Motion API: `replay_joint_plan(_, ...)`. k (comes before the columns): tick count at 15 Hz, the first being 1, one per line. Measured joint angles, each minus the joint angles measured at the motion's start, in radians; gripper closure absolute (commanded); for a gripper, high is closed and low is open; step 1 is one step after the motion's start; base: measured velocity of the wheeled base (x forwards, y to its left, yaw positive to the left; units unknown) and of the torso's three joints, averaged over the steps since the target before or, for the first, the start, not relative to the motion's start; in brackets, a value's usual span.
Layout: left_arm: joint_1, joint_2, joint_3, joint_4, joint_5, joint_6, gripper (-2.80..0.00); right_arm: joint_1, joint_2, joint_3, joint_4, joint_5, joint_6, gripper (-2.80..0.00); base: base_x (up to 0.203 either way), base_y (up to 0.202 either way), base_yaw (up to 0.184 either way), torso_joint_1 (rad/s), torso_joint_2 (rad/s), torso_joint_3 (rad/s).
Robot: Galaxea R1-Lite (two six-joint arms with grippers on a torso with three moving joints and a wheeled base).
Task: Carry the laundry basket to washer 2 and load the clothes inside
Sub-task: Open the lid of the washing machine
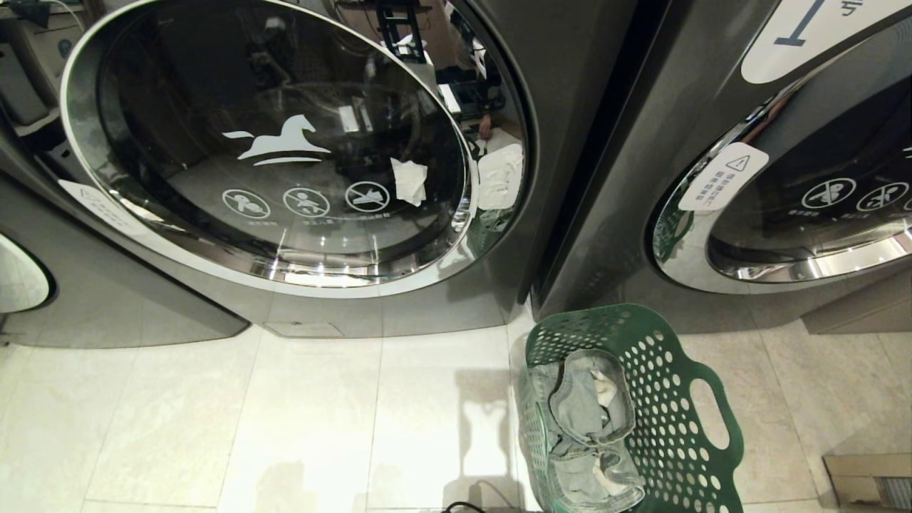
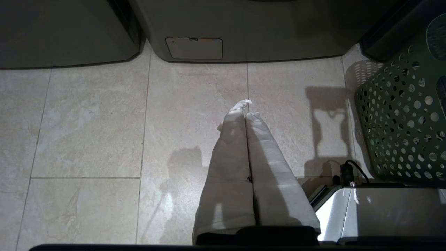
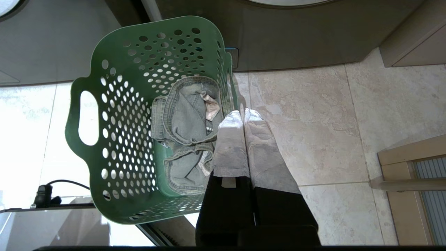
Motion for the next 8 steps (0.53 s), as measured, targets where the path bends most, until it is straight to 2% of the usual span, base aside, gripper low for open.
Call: replay_joint_plan(8, 0.000, 0.000, 0.000, 0.000, 0.000, 0.000, 0.00, 0.000, 0.000, 0.000, -0.001, 0.000, 0.000, 0.00, 0.000, 0.000, 0.000, 0.000, 0.00, 0.000)
